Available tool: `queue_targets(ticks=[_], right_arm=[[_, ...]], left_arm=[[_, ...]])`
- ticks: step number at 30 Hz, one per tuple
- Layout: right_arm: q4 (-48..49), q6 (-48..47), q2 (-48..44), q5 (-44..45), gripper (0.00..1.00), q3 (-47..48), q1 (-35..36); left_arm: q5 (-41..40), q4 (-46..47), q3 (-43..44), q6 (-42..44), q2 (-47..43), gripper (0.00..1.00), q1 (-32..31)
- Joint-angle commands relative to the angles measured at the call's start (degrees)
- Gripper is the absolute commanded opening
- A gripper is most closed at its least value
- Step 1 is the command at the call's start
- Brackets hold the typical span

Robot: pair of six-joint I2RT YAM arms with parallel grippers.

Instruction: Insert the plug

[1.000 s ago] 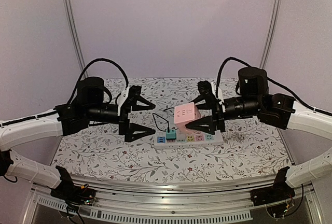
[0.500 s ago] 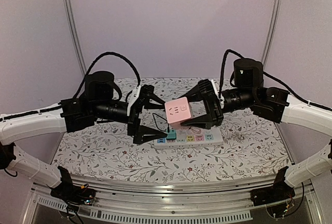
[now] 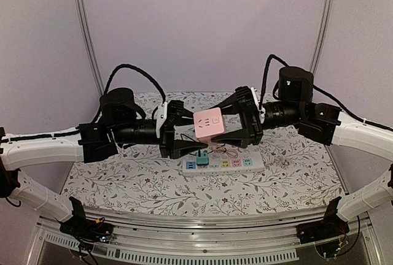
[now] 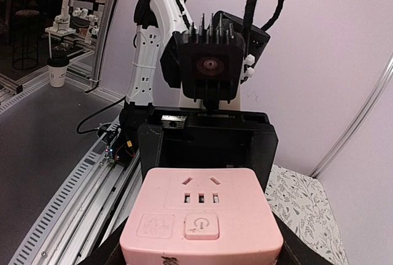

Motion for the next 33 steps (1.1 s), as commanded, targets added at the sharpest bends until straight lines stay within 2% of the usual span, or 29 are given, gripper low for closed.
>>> queue_targets(ticks=[1,3,4,7,15,16,19,20,21,25,26,28,31,33], right_arm=[[3.1,0.4,0.2,1.6,0.0,0.3,0.0],[3.3,0.4,0.3,1.9,0.0,0.1,0.0],[3.6,0.4,0.4,2.0,0.0,0.0,0.0],[4.8,1.2,0.7,1.9,0.0,-0.1,0.0],[6.2,1.8,1.3,2.3,0.0,0.2,0.0],[6.2,2.0,1.6,2.4,0.0,0.2,0.0],[6.3,2.9,1.7,3.0,0.0,-0.2,0.0],[6.2,3.1,1.6,3.8,0.01,-0.5,0.0],[6.3,3.8,1.4,5.0,0.11,-0.7,0.0],[6.0,9.5,0.7,14.2,0.94,-1.0,0.0],[5.7,12.2,0.4,17.6,0.98,-0.8,0.0],[3.9,19.9,-0.6,26.4,0.99,0.5,-0.1],[-5.0,33.7,-2.6,40.7,0.99,3.8,-0.1],[-12.1,42.8,-3.7,50.4,0.99,6.3,-0.1]], left_arm=[[1.9,2.5,-0.7,2.0,0.5,0.64,-0.7],[2.6,3.5,-0.7,1.5,0.6,0.8,-0.7],[2.8,4.2,-0.7,0.9,0.6,0.83,-0.8],[3.5,4.8,-0.8,-0.1,0.7,0.77,-0.8],[3.5,6.2,-1.0,-0.7,1.1,0.42,-1.0],[3.4,6.6,-1.0,-0.8,1.0,0.35,-1.1],[2.2,7.8,-1.1,-1.7,0.6,0.01,-1.2],[1.7,8.1,-1.1,-1.8,0.4,0.0,-1.2],[0.8,8.1,-1.3,-1.5,0.2,0.0,-1.2],[-7.9,8.7,-3.2,0.3,-0.5,0.0,-1.2],[-9.7,9.2,-3.9,1.2,-0.7,0.0,-1.2],[-15.7,11.1,-5.4,4.4,-0.9,0.0,-1.2],[-23.1,16.4,-8.2,12.1,-0.6,0.0,-1.3],[-26.0,20.6,-9.4,20.6,0.1,0.0,-1.2]])
